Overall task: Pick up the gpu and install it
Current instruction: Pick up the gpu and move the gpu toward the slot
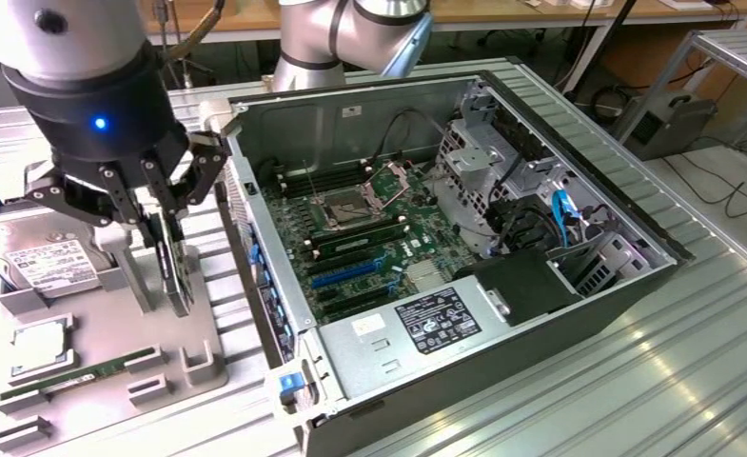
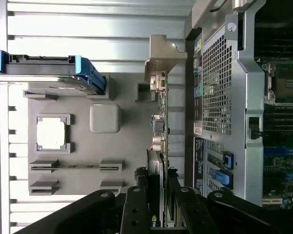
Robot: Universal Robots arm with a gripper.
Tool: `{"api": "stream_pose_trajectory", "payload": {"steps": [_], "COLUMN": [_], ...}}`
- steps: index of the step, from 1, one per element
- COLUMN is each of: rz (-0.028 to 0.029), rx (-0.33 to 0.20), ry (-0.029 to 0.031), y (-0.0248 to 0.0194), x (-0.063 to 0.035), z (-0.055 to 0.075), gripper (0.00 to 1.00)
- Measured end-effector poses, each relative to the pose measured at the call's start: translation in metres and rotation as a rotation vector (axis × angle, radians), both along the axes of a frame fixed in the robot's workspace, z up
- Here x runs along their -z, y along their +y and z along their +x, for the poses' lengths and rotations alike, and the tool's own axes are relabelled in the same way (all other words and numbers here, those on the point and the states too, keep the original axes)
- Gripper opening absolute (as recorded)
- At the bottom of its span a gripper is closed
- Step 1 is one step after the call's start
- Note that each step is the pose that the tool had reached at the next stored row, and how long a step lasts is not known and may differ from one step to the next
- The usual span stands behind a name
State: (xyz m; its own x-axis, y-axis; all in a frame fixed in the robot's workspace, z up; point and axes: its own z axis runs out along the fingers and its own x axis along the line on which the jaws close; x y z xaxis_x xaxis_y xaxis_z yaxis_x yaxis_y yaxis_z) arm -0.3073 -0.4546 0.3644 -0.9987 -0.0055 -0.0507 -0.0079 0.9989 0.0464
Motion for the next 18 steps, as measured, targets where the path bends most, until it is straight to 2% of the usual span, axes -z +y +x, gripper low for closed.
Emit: {"api": "stream_pose_trajectory", "payload": {"steps": [6,14,18], "rz": [0.0001,0.0,0.0014], "rx": [0.0,0.0,0.0], "ry": [0.0084,0.0317,0.0448], "y": [-0.0048,-0.0125,-0.0142], "x": [-0.0267,-0.0643,-0.0794], "z": [0.013,0.042,0.057], "gripper": [0.26,0.26,0.26]}}
